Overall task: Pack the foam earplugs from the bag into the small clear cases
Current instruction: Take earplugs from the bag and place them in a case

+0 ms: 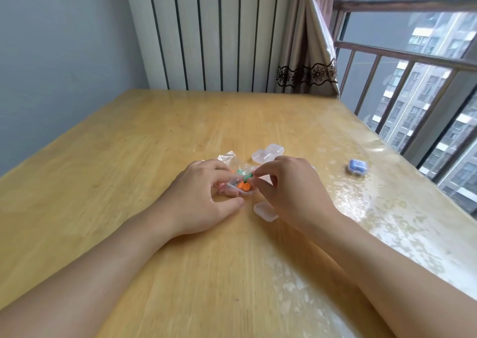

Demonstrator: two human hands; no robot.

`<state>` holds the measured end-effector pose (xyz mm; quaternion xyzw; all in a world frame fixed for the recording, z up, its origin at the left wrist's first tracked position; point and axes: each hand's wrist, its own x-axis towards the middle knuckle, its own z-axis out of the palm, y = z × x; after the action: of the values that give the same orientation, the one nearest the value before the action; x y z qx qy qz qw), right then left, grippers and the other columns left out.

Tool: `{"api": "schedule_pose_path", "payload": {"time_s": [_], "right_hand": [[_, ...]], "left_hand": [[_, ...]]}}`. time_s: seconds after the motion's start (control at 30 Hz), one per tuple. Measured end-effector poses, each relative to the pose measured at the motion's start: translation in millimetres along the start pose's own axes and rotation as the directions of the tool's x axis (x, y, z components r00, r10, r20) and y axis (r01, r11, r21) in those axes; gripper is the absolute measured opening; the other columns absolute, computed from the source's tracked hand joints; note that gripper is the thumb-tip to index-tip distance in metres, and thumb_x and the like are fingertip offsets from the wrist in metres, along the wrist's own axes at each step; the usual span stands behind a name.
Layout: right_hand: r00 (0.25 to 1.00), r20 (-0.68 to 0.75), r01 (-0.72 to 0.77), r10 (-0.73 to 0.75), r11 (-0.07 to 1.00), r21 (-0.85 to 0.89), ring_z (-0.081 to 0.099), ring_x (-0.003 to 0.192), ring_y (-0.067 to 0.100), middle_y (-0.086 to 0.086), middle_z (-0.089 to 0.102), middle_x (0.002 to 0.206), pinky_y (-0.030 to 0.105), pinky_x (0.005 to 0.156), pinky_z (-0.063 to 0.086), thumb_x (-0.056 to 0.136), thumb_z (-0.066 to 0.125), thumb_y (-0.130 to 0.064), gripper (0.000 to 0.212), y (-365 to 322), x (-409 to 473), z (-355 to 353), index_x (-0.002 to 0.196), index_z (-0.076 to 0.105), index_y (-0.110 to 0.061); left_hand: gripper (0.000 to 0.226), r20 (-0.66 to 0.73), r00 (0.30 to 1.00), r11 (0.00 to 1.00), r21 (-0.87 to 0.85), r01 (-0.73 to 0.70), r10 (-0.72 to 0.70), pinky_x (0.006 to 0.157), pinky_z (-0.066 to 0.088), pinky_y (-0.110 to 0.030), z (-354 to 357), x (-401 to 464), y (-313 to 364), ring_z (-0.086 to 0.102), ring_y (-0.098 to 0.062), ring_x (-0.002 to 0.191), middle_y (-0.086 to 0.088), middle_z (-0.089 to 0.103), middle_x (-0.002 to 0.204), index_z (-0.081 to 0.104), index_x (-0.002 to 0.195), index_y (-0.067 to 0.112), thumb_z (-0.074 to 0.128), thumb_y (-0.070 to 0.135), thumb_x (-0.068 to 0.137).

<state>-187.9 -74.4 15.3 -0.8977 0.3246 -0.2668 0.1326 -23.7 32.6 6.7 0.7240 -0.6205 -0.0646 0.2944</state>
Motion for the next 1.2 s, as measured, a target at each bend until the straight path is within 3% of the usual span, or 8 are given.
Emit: {"api": "schedule_pose_path", "payload": {"time_s": [0.13,0.3,0.67,0.77,0.9,1.0,1.1,1.2], "right_hand": [[1.0,0.013,-0.008,0.008,1.0,-0.019,0.04,0.062,0.008,-0.013,0.041,0.062,0.021,0.051,0.026,0.093,0.066,-0.041,0.017,0,1,1,0.094,0.077,-0.029],[0.999,0.05,0.016,-0.016,1.0,-0.005,0.038,0.06,0.003,-0.015,0.04,0.062,0.02,0.052,0.027,0.089,0.071,-0.033,0.014,2,1,1,0.101,0.076,-0.03],[0.958,0.251,0.123,-0.137,0.99,0.071,0.057,0.071,0.015,-0.001,0.058,0.074,0.044,0.068,0.051,0.087,0.066,-0.017,0.019,-5,3,-9,0.091,0.075,-0.034],[0.944,0.296,0.136,-0.147,0.989,0.058,0.055,0.073,0.018,0.001,0.057,0.077,0.047,0.07,0.051,0.089,0.064,-0.013,0.033,-6,6,-12,0.075,0.06,-0.043],[0.935,0.329,0.14,-0.135,0.99,0.009,0.051,0.08,0.013,-0.005,0.053,0.089,0.038,0.072,0.05,0.09,0.064,-0.016,0.025,-8,7,-11,0.108,0.069,-0.032],[0.934,0.322,0.16,-0.154,0.987,0.006,0.051,0.082,0.014,-0.004,0.054,0.092,0.038,0.073,0.05,0.089,0.063,-0.016,0.025,-7,5,-12,0.108,0.066,-0.033],[0.926,0.329,0.184,-0.183,0.983,0.031,0.052,0.079,0.016,0.0,0.055,0.09,0.042,0.07,0.049,0.09,0.061,-0.015,0.035,-7,4,-14,0.08,0.052,-0.047],[0.913,0.358,0.204,-0.195,0.979,0.013,0.053,0.077,0.018,0.002,0.055,0.087,0.043,0.07,0.049,0.09,0.06,-0.014,0.028,-8,5,-14,0.073,0.057,-0.037]], "left_hand": [[0.041,0.003,1.0,1.0,-0.01,-0.001,0.001,0.099,0.04,-0.024,2,0,1,0.049,-0.005,0.11,0.023,0.059,0.11,0.071,0.1,0.048,0.054,0.066,0.068],[0.021,-0.055,0.997,0.994,-0.104,0.041,-0.047,0.082,0.048,-0.024,2,0,4,0.062,-0.004,0.09,0.01,0.067,0.085,0.066,0.095,0.034,0.072,0.039,0.075],[0.01,-0.045,0.994,0.977,-0.195,0.088,-0.098,0.083,0.052,-0.03,3,3,0,0.064,-0.007,0.085,0.008,0.071,0.085,0.07,0.084,0.027,0.078,0.027,0.079],[0.028,-0.022,0.994,0.974,-0.204,0.101,-0.107,0.081,0.045,-0.017,1,3,0,0.063,0.001,0.092,0.016,0.071,0.093,0.067,0.102,0.03,0.081,0.028,0.078],[0.068,0.012,0.994,0.973,-0.2,0.112,-0.111,0.091,0.038,-0.008,1,3,-1,0.059,0.002,0.113,0.019,0.068,0.124,0.045,0.136,0.031,0.08,0.028,0.077],[0.077,0.005,0.992,0.971,-0.208,0.121,-0.122,0.089,0.036,-0.002,1,2,-2,0.057,0.001,0.115,0.019,0.065,0.126,0.04,0.141,0.032,0.081,0.029,0.076],[0.084,-0.046,0.989,0.958,-0.257,0.123,-0.14,0.103,0.042,-0.015,2,3,-2,0.057,-0.001,0.12,0.013,0.06,0.129,0.04,0.143,0.03,0.085,0.028,0.072],[0.092,-0.046,0.985,0.948,-0.282,0.145,-0.165,0.108,0.043,-0.025,1,3,-1,0.053,-0.003,0.126,0.009,0.054,0.134,0.036,0.147,0.027,0.087,0.027,0.071]]}}
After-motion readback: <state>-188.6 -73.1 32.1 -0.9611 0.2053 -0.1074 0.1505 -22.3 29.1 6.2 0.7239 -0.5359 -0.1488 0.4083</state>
